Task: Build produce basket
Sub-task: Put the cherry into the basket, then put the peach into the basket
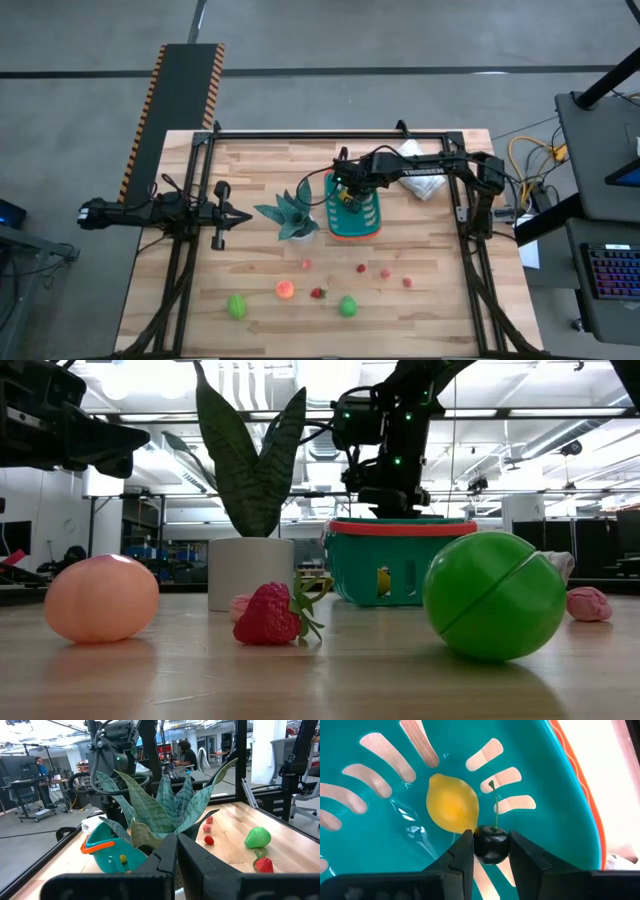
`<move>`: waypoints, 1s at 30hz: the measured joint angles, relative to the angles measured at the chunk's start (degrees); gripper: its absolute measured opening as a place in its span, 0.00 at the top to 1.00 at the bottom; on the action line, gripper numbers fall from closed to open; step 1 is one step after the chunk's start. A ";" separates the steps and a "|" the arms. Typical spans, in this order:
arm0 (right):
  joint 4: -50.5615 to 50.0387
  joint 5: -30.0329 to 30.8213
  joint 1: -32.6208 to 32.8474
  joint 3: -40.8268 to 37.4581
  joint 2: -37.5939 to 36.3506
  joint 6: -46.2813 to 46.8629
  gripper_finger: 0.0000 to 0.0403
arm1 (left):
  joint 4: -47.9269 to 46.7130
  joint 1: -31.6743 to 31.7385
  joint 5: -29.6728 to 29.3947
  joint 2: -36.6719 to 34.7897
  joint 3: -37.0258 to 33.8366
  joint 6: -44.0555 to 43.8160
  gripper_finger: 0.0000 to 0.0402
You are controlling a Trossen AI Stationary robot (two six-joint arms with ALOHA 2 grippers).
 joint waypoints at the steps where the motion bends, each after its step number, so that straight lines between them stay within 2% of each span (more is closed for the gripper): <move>1: 0.03 0.00 0.00 0.00 0.00 -0.01 0.78 | 0.00 0.00 0.02 0.00 0.00 0.00 1.00; 5: 0.03 -0.02 0.00 0.00 0.00 -0.01 0.77 | 0.00 -0.01 0.01 0.06 0.00 0.00 1.00; 12: 0.16 0.00 0.02 0.00 0.00 0.01 0.67 | 0.00 0.00 0.02 0.06 0.00 0.00 1.00; 17: 0.23 -0.01 0.02 0.00 0.00 0.01 0.63 | 0.00 0.00 0.00 0.04 0.00 0.00 1.00; 30: -1.42 -1.60 0.09 0.44 -0.86 0.21 0.67 | 0.00 -0.02 0.02 0.07 0.00 0.00 1.00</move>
